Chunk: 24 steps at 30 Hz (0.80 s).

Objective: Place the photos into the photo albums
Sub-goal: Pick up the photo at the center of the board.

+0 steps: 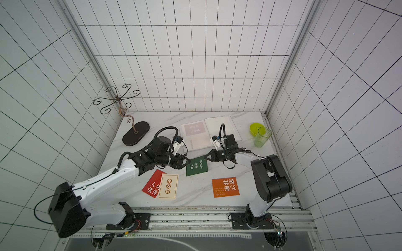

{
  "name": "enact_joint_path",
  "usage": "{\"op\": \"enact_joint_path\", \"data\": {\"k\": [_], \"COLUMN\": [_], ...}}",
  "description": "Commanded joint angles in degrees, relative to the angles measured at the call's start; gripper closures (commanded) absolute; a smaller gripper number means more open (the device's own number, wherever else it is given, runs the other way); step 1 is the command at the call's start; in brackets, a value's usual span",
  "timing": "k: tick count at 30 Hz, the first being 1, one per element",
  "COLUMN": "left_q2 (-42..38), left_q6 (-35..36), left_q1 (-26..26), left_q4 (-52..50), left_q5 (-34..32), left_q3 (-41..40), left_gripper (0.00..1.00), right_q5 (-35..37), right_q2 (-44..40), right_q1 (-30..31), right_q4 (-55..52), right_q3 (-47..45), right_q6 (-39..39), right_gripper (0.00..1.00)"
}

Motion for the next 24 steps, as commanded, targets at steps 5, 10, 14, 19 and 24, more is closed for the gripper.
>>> {"op": "enact_joint_path", "data": {"k": [5,10,14,19,24], "left_q2": [-7.48,-9.8,-9.62,-9.8,-10.05], "left_q6": [-6.98,-7.35,-7.02,-10.53,-10.96], "left_q1": [13.79,17.67,17.67,17.67,18.3], "left_q4": [19.35,26.31,28.26,33.22,33.18], "left_q5": [9.36,15.86,21.35,24.86,24.16], "left_q3": [-1.7,-0.73,0.38,-1.17,-1.57], "left_gripper": [0.41,0.3,0.25,0.25,0.25], "right_q5": [1.55,-4.33,-9.49,-13.45,-15.79], "right_q2": [-10.97,-16.25,-18.38,-19.59,-19.94], "right_q1": [-0.11,-0.11,-0.2,-0.29,-0.46], "right_q4": [-4.12,4.09,14.49,27.54,38.04], "right_q3": [12.2,15.78,16.48,15.21,13.86], "right_q6": [-1.83,0.98,6.38,14.16,21.15], "right_gripper": [1.0,1.0,1.0,1.0,1.0]}}
